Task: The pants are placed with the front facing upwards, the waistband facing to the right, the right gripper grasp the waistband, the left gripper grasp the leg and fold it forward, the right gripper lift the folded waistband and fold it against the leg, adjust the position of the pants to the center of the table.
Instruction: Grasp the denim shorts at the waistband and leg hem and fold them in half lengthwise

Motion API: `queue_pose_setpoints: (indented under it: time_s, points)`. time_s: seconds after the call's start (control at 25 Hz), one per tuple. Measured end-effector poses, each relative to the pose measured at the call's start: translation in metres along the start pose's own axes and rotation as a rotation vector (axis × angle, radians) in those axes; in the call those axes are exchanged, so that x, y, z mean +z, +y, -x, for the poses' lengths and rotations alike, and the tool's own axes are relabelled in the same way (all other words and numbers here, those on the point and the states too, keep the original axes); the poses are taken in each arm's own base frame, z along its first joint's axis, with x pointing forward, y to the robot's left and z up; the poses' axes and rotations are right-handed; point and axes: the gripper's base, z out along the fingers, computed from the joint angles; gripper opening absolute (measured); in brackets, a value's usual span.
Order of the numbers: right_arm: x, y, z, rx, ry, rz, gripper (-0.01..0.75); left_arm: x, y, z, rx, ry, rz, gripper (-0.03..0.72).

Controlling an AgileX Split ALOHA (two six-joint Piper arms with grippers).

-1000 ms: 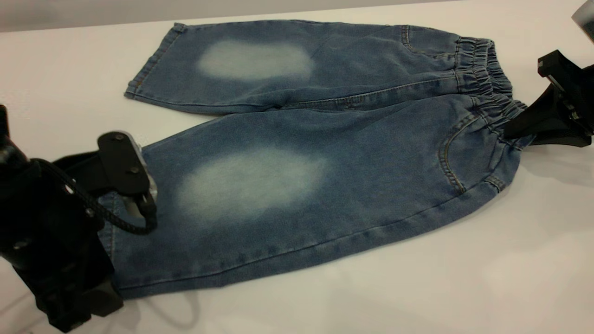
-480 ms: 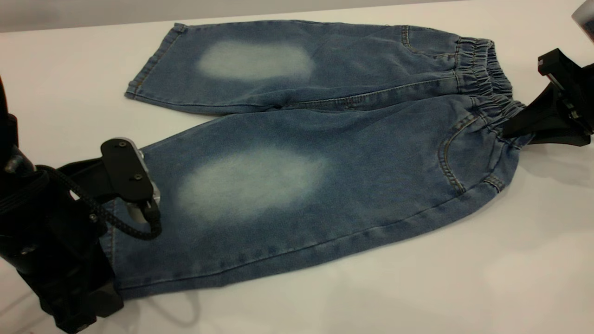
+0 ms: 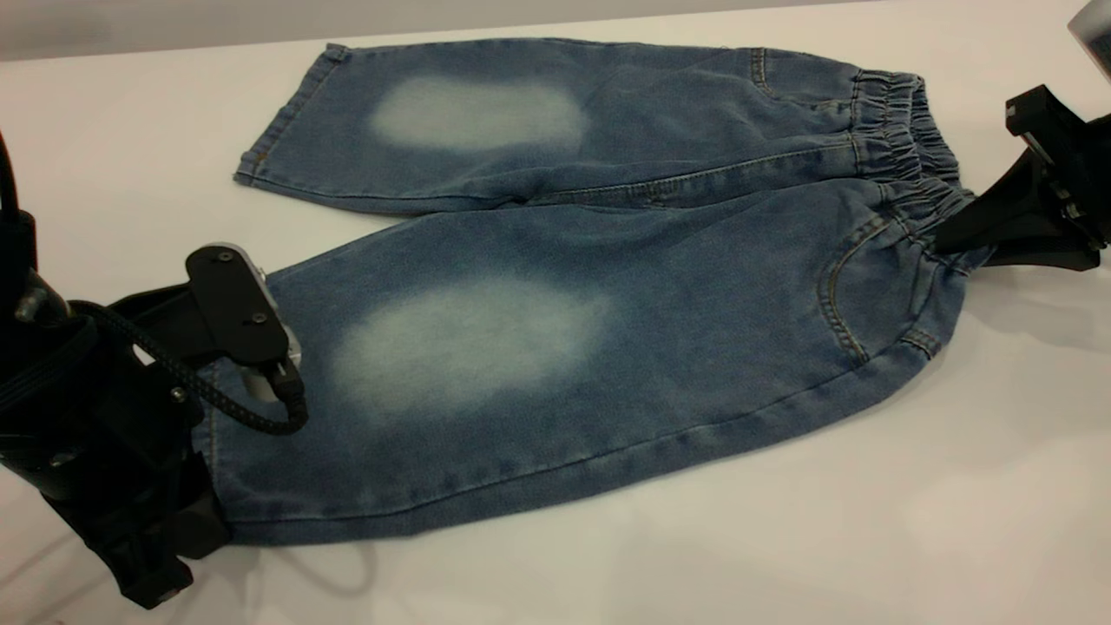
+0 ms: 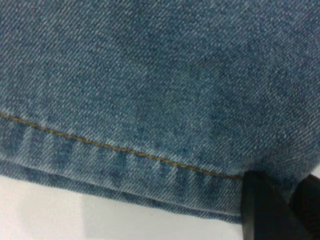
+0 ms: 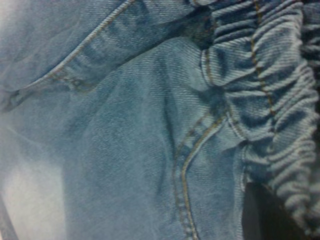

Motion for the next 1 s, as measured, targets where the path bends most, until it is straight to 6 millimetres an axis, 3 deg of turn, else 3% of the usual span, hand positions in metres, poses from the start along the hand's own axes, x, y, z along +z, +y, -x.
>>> queue_pose_setpoints:
  time_s: [0.28,0.56,1.0]
  points:
    - [0.000,0.006,-0.002,0.000,0.017,0.068,0.045,0.000,0.002,0.001,-0.013,-0.017,0.024,0.092]
    - [-0.001,0.013,-0.003,0.010,0.038,0.134,0.045,-0.008,0.006,0.006,-0.011,-0.064,0.064,0.091]
    - [-0.003,0.018,-0.007,0.006,0.074,0.187,0.045,-0.068,0.014,0.022,0.001,-0.286,0.208,0.090]
